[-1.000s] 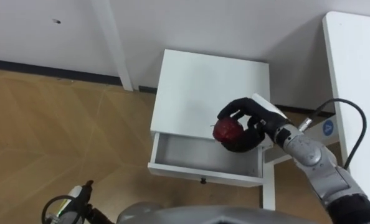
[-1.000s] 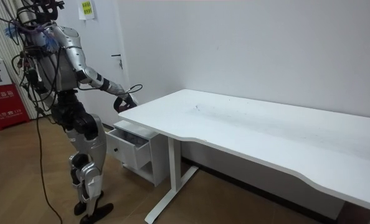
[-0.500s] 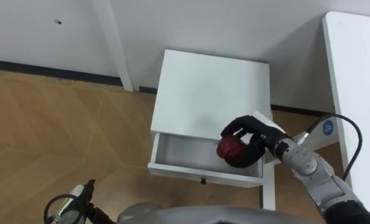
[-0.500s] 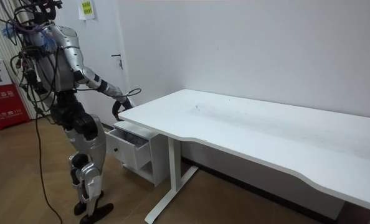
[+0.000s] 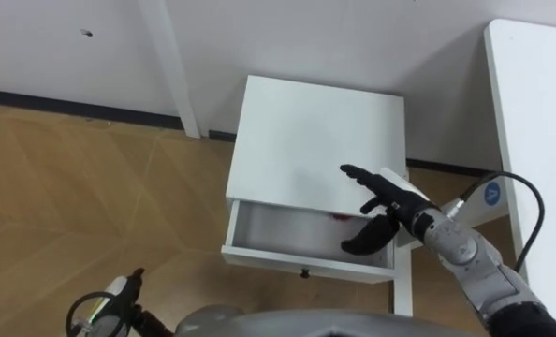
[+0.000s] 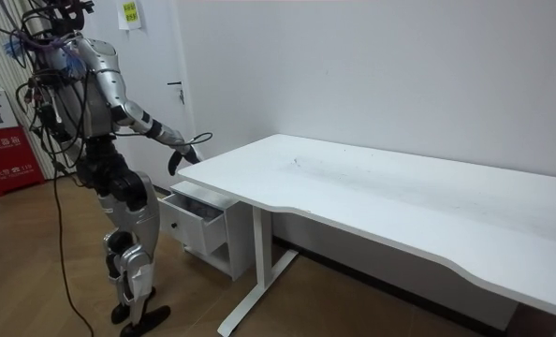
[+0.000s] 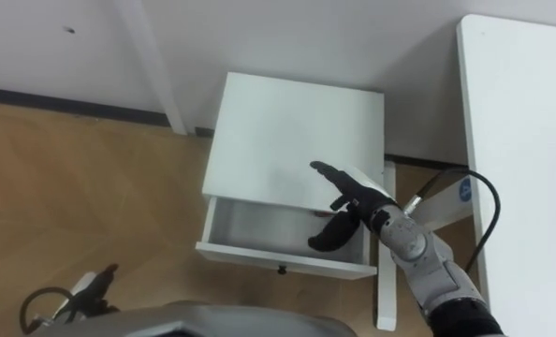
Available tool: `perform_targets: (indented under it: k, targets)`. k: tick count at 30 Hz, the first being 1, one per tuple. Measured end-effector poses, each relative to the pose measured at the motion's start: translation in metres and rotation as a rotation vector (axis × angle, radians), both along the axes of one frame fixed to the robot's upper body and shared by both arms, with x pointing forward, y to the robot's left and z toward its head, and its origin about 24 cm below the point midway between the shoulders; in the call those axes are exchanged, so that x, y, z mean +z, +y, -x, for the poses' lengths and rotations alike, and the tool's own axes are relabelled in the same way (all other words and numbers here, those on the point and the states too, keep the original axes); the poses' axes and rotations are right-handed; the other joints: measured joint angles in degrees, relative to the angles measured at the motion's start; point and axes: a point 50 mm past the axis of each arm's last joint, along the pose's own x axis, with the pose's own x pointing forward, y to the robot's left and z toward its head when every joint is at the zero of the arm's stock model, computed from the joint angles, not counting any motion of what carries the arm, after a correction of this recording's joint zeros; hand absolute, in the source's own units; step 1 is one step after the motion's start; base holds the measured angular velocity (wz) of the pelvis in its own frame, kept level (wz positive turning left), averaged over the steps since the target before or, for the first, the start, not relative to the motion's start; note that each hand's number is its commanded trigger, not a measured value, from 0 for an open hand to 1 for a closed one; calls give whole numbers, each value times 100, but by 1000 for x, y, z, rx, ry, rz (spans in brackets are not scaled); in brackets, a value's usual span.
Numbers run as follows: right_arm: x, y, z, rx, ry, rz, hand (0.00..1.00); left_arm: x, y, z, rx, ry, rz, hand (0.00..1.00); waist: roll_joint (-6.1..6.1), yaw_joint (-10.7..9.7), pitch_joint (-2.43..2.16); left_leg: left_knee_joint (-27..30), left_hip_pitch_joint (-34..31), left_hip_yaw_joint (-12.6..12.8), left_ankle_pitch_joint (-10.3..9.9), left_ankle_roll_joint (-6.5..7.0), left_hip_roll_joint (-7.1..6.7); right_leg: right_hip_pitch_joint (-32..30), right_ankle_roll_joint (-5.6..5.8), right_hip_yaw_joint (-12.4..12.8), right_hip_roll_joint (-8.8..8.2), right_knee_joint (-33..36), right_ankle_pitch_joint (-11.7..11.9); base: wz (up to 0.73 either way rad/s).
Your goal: Put apple and close drawer
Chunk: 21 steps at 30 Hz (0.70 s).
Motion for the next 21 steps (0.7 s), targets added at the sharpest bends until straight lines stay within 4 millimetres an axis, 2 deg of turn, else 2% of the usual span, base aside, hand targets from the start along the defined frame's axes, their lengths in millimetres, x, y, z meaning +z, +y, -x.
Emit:
perform_targets:
  k: [10, 13, 16, 19, 20, 21]
  targets:
    - [-13, -4, 9, -58, 34, 9, 0, 0, 0, 0, -2, -6, -1, 0, -7, 69, 21, -3, 39, 26, 0, 1, 1, 31, 0, 22, -2, -4, 0, -1]
    - [-24, -11, 21, -139, 68, 12, 0, 0, 0, 1, 20, -9, -2, 0, 4, 50, 23, -6, 54, 17, 0, 1, -1, 46, 0, 124, 0, 0, 0, 1]
    - [-32, -21, 32, -278, 72, -10, 0, -4, -1, 14, 68, 13, -11, 0, 43, -19, 33, -6, 77, 14, 0, 2, -9, 72, 0, 137, -4, -4, 0, 1]
    - [-48, -40, 55, -474, 130, 9, 0, -5, -3, 20, 119, 8, -13, 0, 82, -120, 12, -5, 98, -6, -20, 29, -17, 63, 39, 60, -29, 109, -39, 8]
    - [-55, -52, 70, -574, 171, 20, 0, -5, -2, 22, 144, 9, -16, 0, 92, -198, 7, 72, 61, 9, -42, 61, -46, -91, 66, -27, -107, 496, -189, 10]
    - [-59, -65, 85, -680, 204, 49, 0, -6, -3, 24, 164, 14, -17, 0, 148, -264, -6, 178, 11, 50, -73, 98, -67, -432, 146, -27, -200, 1265, -325, 8]
